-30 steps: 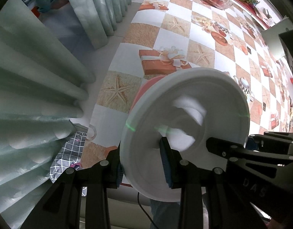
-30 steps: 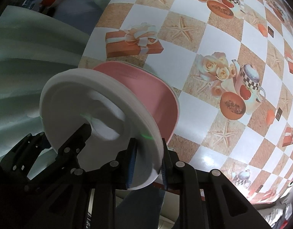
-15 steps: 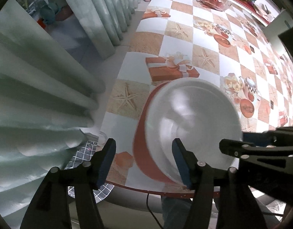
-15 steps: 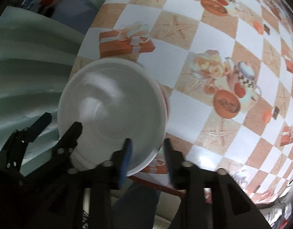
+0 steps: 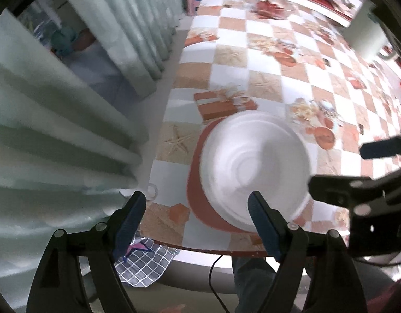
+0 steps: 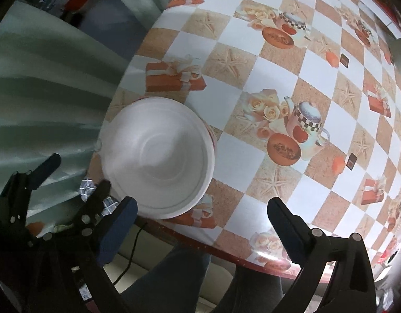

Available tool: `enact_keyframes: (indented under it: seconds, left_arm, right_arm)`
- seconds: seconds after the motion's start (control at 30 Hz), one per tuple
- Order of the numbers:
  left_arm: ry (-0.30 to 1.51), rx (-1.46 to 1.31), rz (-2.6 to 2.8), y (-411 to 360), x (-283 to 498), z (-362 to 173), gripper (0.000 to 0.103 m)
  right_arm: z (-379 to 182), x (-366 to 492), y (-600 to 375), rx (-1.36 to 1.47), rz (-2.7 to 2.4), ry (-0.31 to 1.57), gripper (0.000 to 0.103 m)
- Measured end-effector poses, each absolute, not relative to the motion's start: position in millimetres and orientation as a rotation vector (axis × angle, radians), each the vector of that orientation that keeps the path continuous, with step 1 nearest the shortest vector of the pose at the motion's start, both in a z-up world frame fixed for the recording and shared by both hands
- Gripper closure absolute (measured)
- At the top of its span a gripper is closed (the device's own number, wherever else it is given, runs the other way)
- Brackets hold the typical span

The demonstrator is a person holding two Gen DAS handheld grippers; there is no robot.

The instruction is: Organize plates and bowls

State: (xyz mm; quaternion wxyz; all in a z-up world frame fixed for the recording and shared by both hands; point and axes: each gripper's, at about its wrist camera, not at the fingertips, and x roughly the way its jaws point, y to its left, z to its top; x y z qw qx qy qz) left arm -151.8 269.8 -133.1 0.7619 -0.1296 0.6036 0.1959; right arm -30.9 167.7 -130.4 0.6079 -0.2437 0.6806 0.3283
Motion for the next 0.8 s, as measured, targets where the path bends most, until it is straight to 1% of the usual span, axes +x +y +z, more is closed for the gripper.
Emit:
enact_keyframes:
  seconds: [0.23, 0.37, 0.8]
  left_arm:
    - [1.319, -0.317, 0.342, 263, -155, -115, 0.02]
    - [1.319, -0.319, 0.338, 260, -158, -106, 0.02]
    - [1.325, -0.318, 0.365, 255, -164, -100, 0.019]
  right_arm:
    - [-108, -31, 164, -0.53, 0.774, 1.526, 0.003]
    - [-96, -35, 163, -0.563, 0.768, 1.474, 0.003]
    - [-91, -43, 159, -0.563, 0.754, 1.463, 0.003]
